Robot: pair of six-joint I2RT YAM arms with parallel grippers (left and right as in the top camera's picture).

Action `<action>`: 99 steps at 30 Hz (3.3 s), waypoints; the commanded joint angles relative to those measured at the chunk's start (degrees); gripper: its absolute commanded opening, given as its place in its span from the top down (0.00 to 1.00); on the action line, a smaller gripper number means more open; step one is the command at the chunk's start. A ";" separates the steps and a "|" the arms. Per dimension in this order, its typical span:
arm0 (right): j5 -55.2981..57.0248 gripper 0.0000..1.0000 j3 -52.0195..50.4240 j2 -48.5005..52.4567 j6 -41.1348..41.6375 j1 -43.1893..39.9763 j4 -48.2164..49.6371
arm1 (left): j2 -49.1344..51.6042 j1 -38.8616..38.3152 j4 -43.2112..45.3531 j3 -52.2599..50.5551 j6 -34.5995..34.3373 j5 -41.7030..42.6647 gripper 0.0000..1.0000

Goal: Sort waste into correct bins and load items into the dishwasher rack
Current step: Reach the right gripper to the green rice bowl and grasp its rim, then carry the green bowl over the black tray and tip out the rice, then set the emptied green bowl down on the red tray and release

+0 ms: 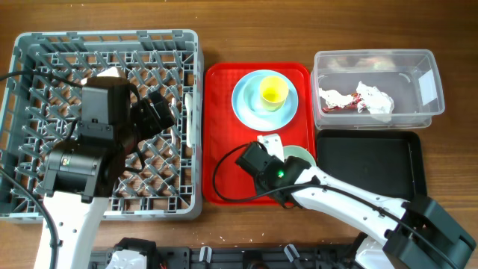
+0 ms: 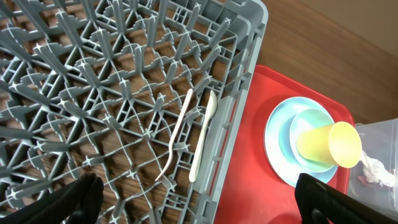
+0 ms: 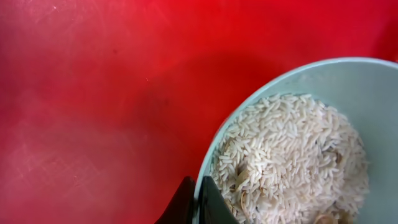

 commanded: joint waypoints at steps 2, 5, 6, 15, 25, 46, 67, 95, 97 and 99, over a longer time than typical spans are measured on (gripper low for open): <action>0.04 0.96 4.50 -2.08 -0.02 0.00 -7.72 | -0.26 0.39 0.11 0.61 -0.74 -0.33 0.00; 0.04 0.96 10.08 -7.10 -1.05 -0.02 -14.73 | -0.26 0.39 0.11 0.61 -0.74 -0.33 0.00; 0.04 0.96 11.17 -8.48 -1.01 -0.02 -16.17 | -0.26 0.39 0.11 0.61 -0.74 -0.33 0.00; -9.20 0.96 12.79 -26.67 -7.26 -18.99 -24.90 | -0.26 0.39 0.11 0.61 -0.74 -0.33 0.00; -56.94 0.96 9.03 -24.20 -42.32 -71.25 -26.27 | -0.24 0.39 0.11 0.61 -0.74 -0.33 0.00; -91.43 0.96 -9.81 -14.29 -44.98 -80.46 -10.58 | -0.24 0.39 0.11 0.61 -0.74 -0.33 0.00; -107.03 0.96 -9.86 -14.29 -35.04 -106.03 -10.58 | -0.26 0.39 0.11 0.61 -0.74 -0.33 0.00; -68.43 0.96 6.67 -37.97 -4.98 -75.32 -10.97 | -0.24 0.39 0.11 0.61 -0.74 -0.33 0.00; -57.51 0.96 6.73 -41.59 1.18 -62.12 -10.99 | -0.24 0.39 0.11 0.61 -0.74 -0.33 0.00; -48.28 0.96 6.73 -42.45 5.97 -50.51 -10.91 | -0.24 0.39 0.11 0.61 -0.74 -0.33 0.00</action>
